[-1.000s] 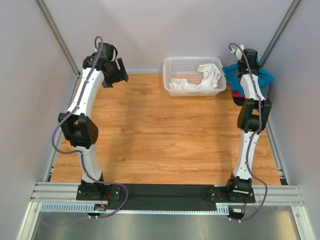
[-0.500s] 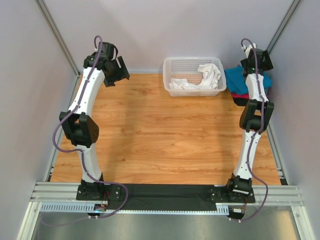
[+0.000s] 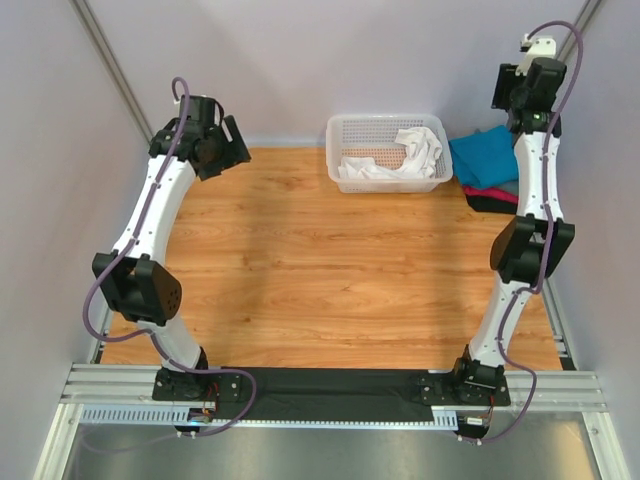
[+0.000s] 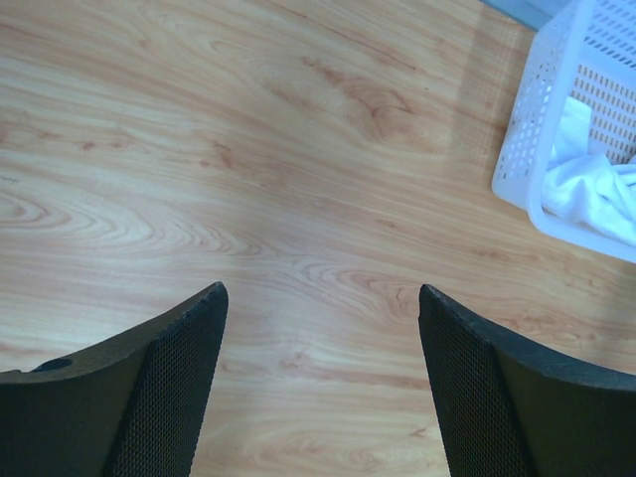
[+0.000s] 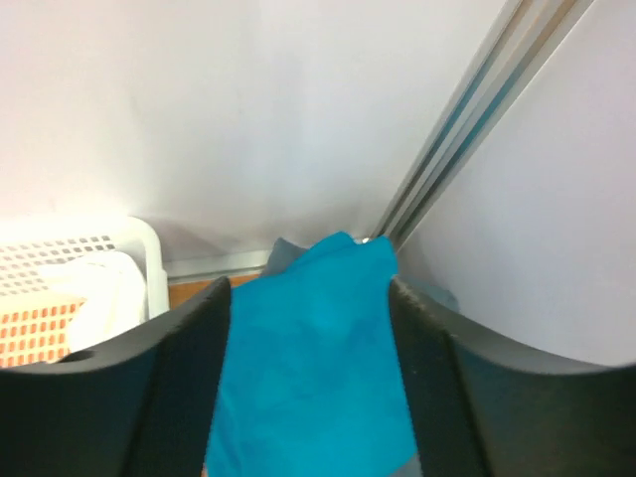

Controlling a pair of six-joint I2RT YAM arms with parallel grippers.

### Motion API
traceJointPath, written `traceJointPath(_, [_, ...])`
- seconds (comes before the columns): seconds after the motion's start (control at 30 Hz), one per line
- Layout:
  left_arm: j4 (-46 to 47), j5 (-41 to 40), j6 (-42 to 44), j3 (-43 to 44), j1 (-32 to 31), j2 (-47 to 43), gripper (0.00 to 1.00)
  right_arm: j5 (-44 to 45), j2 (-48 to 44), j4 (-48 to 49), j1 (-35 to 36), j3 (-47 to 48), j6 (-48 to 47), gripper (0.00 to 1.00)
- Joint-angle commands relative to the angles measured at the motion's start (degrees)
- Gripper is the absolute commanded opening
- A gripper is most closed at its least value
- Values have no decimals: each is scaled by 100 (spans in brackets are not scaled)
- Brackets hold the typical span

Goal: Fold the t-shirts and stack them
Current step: Neatly place the folded tshirt to the corner

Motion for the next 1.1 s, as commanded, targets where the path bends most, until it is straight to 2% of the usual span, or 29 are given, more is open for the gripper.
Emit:
traceJointPath(0.0, [438,-49,74,-314,29,-420,84,-27,657,-425,-1,152,961,61])
traceJointPath(0.07, [587,-84,47,-621,29,-639,84,125,834,-532,-18,268,1006,51])
traceJointPath(0.17, [720,-163,-5,-955,29,-859,84,414,976,-349,-27,102,963,44])
traceJointPath(0.27, [773,-207,-58,-1167,29,-973,84,363,1055,-50,-45,-153,778,44])
traceJointPath(0.53, [817,-286,205,-1396,29,-1115,84,459,1520,-268,-150,-57,839,44])
traceJointPath(0.63, [765,-435,477,-1256,29,-1123,85,530,1442,-646,-168,364,945,50])
traceJointPath(0.73, [685,-549,688,-992,38,-1123,88,442,942,-665,-177,558,1006,66])
traceJointPath(0.77, [790,-524,724,-957,38,-1150,89,407,767,-638,-177,559,1006,75])
traceJointPath(0.83, [983,-323,837,-948,125,-1167,90,223,187,-629,-168,463,1006,85])
traceJointPath(0.9, [1238,90,882,-913,257,-1194,90,-40,-409,-769,-168,340,1154,98])
traceJointPath(1.0, [1581,478,979,-939,381,-1290,90,-408,-1182,-1225,-177,59,1199,100])
traceJointPath(1.07, [1870,601,1137,-1088,486,-1439,91,-533,-1615,-1349,-177,-450,1322,100])
